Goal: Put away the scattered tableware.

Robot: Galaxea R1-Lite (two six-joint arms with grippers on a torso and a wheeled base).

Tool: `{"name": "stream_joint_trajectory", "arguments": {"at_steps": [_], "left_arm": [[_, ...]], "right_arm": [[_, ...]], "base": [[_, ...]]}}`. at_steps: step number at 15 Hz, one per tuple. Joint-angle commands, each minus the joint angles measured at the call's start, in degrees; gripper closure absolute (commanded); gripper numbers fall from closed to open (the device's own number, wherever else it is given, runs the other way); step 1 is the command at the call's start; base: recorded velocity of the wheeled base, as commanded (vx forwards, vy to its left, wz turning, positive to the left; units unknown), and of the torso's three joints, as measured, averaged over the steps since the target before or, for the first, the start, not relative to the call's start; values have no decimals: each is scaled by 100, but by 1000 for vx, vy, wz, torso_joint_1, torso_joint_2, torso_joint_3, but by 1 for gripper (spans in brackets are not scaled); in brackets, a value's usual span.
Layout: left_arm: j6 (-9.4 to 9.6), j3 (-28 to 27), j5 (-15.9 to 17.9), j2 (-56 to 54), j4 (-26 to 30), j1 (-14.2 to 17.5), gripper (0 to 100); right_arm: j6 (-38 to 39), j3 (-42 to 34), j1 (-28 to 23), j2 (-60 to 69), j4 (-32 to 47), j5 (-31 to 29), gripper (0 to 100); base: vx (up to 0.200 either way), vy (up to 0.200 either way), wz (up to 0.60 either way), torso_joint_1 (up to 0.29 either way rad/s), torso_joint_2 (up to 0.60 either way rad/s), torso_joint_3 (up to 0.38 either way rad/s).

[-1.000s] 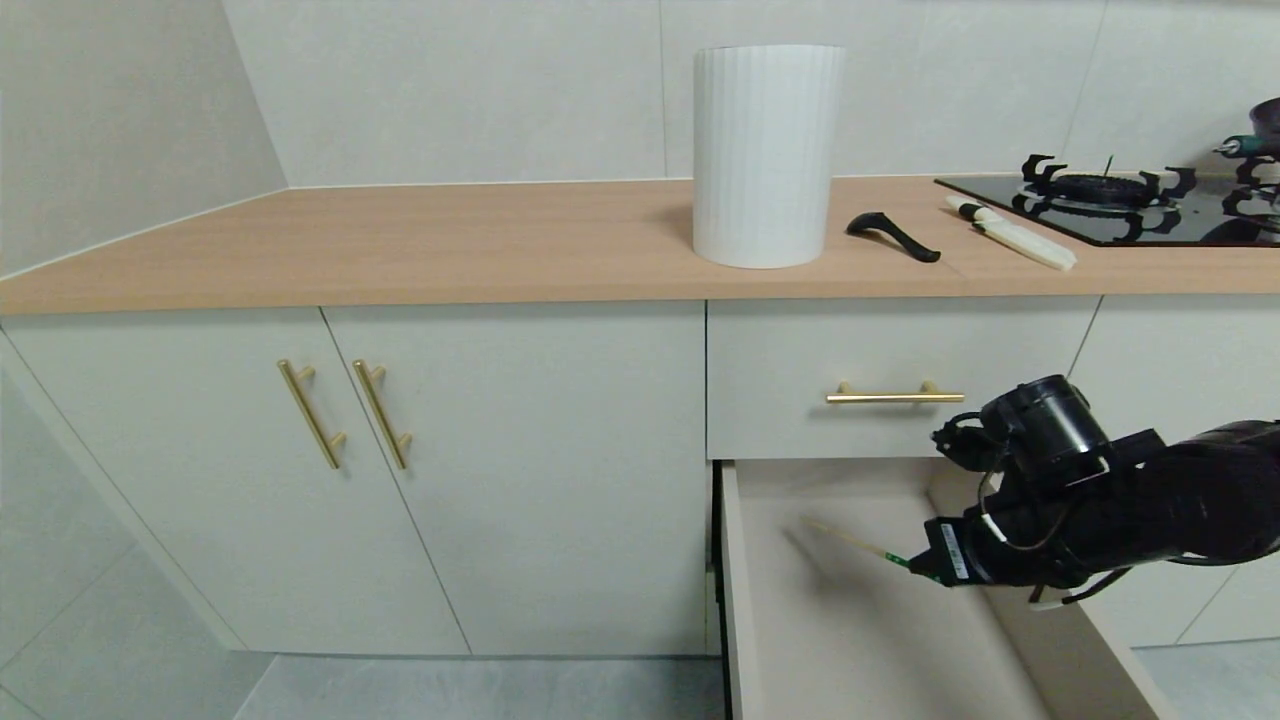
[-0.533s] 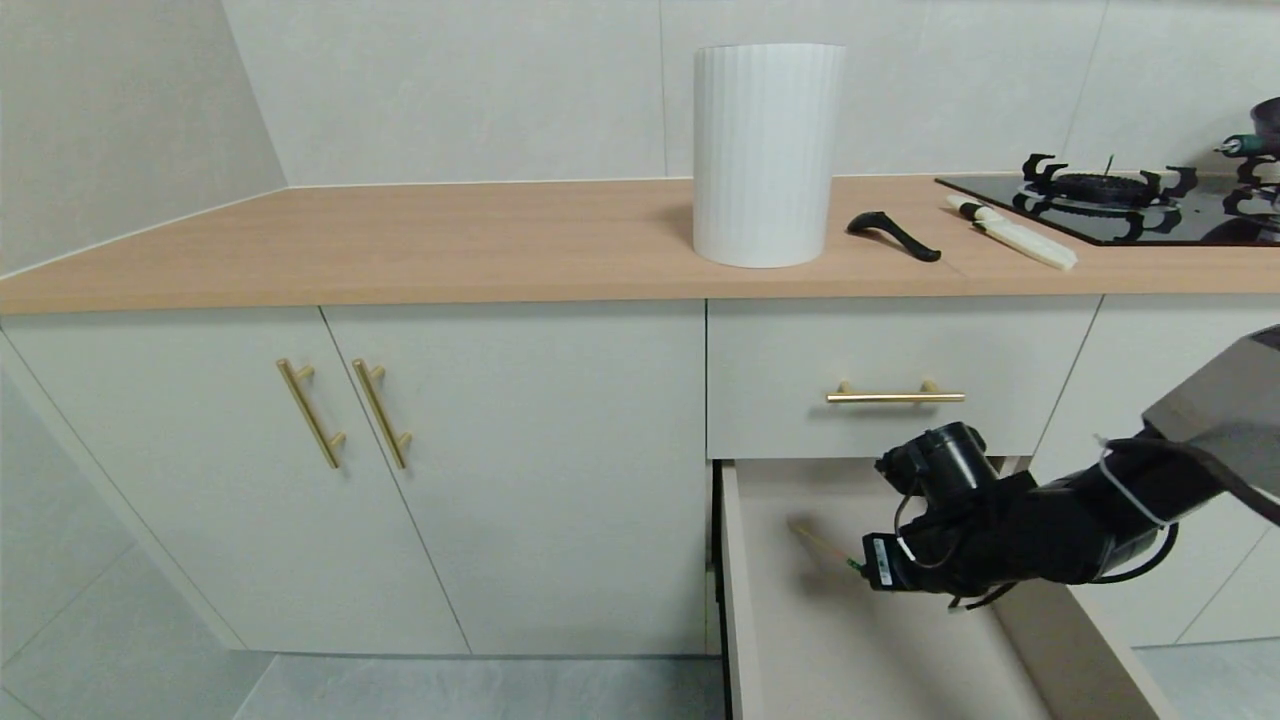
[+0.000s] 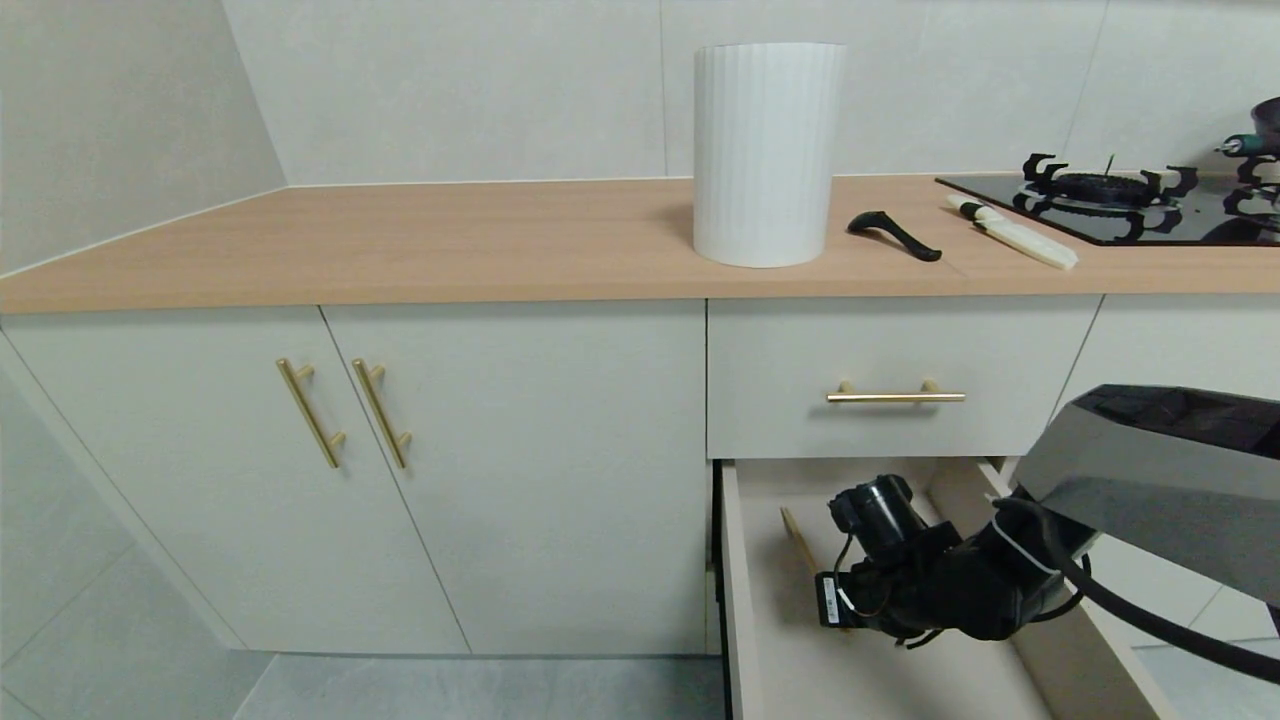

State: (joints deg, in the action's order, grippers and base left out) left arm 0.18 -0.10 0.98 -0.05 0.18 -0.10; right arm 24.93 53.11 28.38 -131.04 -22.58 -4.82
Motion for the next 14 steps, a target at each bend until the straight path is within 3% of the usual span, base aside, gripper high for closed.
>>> {"name": "stream_joint_trajectory", "arguments": {"at_steps": [1,6,7,14], "left_arm": [[-1,1,-1,5,-1,1,0],[-1,1,-1,5,-1,1,0],[-1,1,-1,5,-1,1,0],[-1,1,-1,5,-1,1,0]], "right_arm": [[12,6,27,-71,-54,-2,100],[12,-12,18,-71,-98,-2,100],[12,-12,18,-71,-98,-2,0],[12,-91,-17,131,-98,-2,0]], "base": [[0,0,0,0,0,0],[0,0,0,0,0,0],[0,0,0,0,0,0],[0,0,0,0,0,0]]}}
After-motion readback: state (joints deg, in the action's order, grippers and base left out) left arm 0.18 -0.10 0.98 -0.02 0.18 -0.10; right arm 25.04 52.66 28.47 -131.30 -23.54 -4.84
